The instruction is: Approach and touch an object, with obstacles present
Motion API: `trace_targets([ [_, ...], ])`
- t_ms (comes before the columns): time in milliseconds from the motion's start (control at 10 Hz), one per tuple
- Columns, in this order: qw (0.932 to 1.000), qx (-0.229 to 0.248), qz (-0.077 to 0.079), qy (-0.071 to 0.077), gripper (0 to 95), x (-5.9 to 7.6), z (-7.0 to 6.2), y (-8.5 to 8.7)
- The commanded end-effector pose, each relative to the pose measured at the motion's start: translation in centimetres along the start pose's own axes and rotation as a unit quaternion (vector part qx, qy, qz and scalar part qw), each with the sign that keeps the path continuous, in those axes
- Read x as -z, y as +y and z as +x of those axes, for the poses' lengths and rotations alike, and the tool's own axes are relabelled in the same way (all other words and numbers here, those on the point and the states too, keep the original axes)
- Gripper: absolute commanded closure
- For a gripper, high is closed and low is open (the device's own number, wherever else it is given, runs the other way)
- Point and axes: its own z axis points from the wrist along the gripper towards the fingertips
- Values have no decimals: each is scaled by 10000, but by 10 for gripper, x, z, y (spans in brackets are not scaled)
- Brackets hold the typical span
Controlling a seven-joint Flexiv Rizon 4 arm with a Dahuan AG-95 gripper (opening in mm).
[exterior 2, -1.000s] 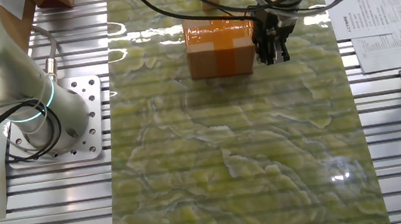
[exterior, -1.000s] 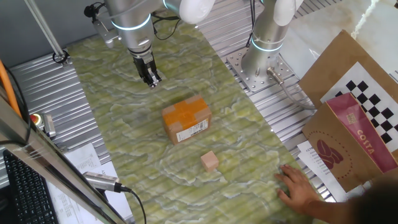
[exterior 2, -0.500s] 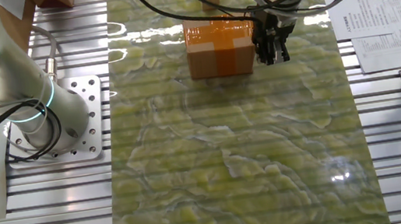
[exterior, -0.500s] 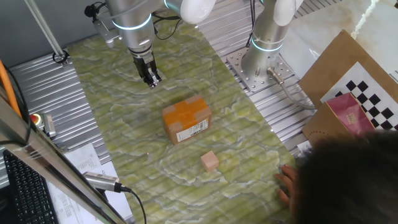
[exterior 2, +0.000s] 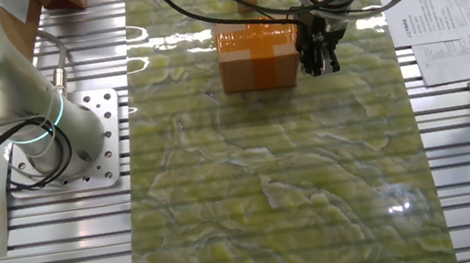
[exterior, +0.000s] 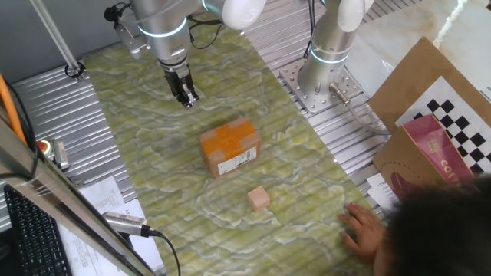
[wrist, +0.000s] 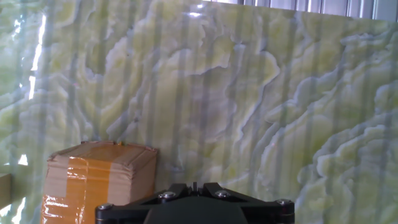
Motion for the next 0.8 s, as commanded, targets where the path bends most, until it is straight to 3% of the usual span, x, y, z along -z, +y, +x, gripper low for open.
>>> trace_targets([
  [100,10000,-2,39,-8,950,0,0,0],
  [800,10000,-8,-4,-29,950,0,0,0],
])
